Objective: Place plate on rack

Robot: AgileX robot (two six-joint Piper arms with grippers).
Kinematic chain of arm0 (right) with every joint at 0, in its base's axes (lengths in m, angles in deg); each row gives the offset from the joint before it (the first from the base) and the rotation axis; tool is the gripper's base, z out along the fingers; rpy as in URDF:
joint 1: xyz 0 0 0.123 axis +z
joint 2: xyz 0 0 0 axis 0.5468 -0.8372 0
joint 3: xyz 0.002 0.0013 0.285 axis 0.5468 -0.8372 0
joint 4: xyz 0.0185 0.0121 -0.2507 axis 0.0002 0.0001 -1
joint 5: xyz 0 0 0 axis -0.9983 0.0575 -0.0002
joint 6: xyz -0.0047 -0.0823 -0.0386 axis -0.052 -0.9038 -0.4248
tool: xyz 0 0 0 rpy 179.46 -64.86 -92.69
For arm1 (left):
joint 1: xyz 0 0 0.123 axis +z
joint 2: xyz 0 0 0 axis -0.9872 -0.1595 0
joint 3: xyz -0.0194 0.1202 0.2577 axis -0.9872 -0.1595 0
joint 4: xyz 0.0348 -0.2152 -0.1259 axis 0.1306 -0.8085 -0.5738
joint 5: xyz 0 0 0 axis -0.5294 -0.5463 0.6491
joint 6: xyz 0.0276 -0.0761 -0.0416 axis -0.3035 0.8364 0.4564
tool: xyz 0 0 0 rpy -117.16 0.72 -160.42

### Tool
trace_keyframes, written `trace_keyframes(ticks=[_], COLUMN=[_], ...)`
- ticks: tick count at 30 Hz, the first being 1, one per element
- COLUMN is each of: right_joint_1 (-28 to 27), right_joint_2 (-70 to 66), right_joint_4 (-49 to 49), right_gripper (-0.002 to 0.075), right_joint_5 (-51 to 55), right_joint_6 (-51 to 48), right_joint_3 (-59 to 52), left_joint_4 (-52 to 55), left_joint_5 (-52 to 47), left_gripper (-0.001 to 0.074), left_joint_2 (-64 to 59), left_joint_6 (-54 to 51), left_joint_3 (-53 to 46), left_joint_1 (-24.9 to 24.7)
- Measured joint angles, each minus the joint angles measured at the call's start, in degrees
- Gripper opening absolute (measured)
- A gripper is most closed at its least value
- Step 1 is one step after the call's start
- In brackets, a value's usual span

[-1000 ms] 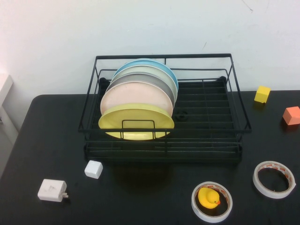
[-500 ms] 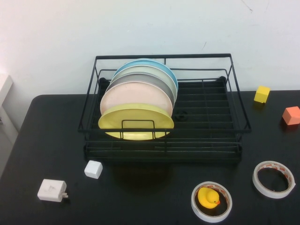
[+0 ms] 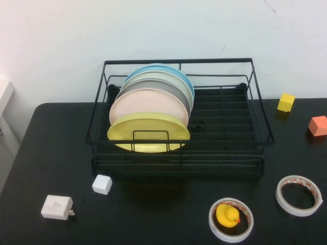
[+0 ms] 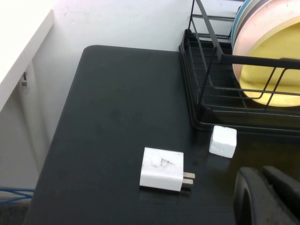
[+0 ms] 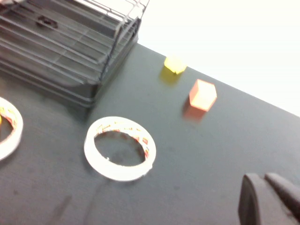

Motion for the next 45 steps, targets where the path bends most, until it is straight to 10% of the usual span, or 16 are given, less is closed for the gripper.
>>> trace_keyframes(ticks=[12,26,45], right_joint_1=[-1.34,-1.34,-1.34], right_joint_2=[0.02,0.02,0.02], right_joint_4=[0.0,-4.74,-7.46], right_gripper=[-0.0002,-0.0002,-0.0002], right_joint_5=[1.0,1.0,0.9], right_joint_6=[1.37,25.81,26.61], right_joint_3=[0.21,0.21,0.21], left_joint_4=[0.0,0.0,0.0], left_joint_5=[0.0,0.0,0.0], left_gripper=[-0.0001,-0.0001,-0.0001], left_joint_2=[0.0,0.0,0.0], left_joint_6=[0.0,-0.14,-0.14], left_joint_3=[0.0,0.0,0.0], left_joint_1=[0.0,0.0,0.0])
